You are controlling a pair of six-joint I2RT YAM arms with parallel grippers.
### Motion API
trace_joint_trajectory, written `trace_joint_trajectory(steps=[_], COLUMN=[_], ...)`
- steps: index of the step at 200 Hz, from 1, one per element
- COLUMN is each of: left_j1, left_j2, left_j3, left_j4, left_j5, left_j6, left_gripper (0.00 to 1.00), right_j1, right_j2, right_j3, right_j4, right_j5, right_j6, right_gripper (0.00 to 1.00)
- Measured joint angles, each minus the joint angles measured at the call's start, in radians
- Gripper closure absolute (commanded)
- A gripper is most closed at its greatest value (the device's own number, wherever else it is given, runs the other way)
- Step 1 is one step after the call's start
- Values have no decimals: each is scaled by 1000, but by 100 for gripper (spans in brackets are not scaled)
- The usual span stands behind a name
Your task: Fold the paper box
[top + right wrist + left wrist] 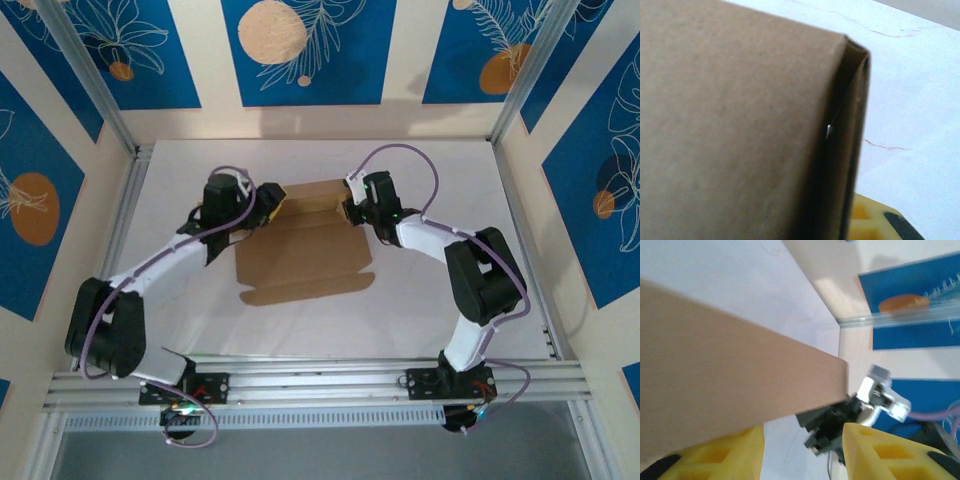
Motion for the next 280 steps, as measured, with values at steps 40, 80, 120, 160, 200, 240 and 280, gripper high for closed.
trace_joint_trajectory(steps=[40,80,120,160,200,240,280], left_j1=[-1,10,15,14,8,-6,-34], left_j2=[-101,-11,370,523,518,521,573], left_j3=[312,530,690,601,575,560,606], left_j4=[-236,-329,-392,-438,-393,-313,-321], left_j5=[25,-6,157,306,341,353,344], left_j6=[293,531,664,708,716,698,725], left_gripper=[53,40,39,39,39,39,43], right_j1=[-84,-118,-122,-146,-153,-138,-136], right_j2=[0,13,78,149,191,192,192], right_j3=[37,124,221,281,294,294,294], right_j4=[-61,-125,-196,-272,-274,-248,-235], right_j5=[-223,-344,-453,-517,-539,-513,-494], right_j6=[-107,-190,-253,-285,-288,-287,-288], right_gripper=[81,79,75,75,74,73,69])
